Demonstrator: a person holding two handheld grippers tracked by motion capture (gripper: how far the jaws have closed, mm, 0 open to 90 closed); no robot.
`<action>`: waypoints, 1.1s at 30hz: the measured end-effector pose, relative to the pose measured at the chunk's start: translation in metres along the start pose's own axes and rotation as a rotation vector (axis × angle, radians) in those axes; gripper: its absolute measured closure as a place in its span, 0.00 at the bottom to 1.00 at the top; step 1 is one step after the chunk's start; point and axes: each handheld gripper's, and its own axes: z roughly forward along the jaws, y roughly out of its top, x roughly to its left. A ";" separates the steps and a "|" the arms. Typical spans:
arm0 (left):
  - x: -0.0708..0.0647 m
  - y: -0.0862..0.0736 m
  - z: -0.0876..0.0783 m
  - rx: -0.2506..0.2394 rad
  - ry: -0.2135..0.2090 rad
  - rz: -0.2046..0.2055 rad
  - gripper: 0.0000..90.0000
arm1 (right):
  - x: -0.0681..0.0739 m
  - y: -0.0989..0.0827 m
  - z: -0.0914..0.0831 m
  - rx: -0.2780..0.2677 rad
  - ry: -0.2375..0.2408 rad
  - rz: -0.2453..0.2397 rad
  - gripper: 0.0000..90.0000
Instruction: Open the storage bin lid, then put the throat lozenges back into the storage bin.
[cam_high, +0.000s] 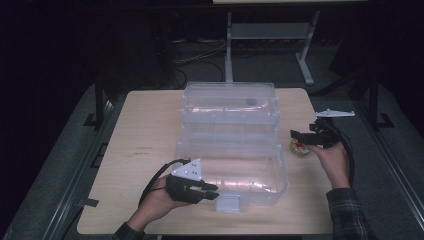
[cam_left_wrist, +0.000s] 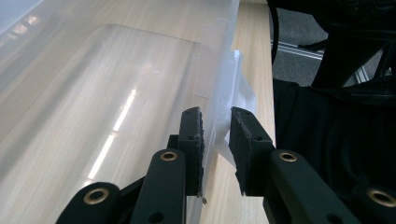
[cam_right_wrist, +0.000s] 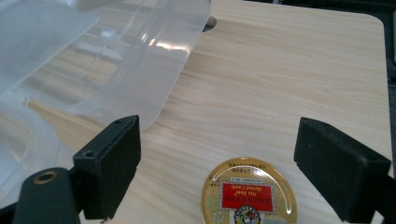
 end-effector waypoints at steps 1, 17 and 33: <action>0.000 0.000 0.000 0.000 0.001 0.000 0.83 | 0.000 -0.002 0.001 -0.005 0.004 0.005 0.16; 0.000 0.000 0.000 0.000 -0.001 -0.002 0.82 | -0.001 -0.017 0.017 0.060 -0.032 -0.016 0.15; 0.000 0.000 0.000 -0.001 0.001 -0.002 0.82 | -0.015 -0.035 0.029 0.100 -0.072 -0.024 0.15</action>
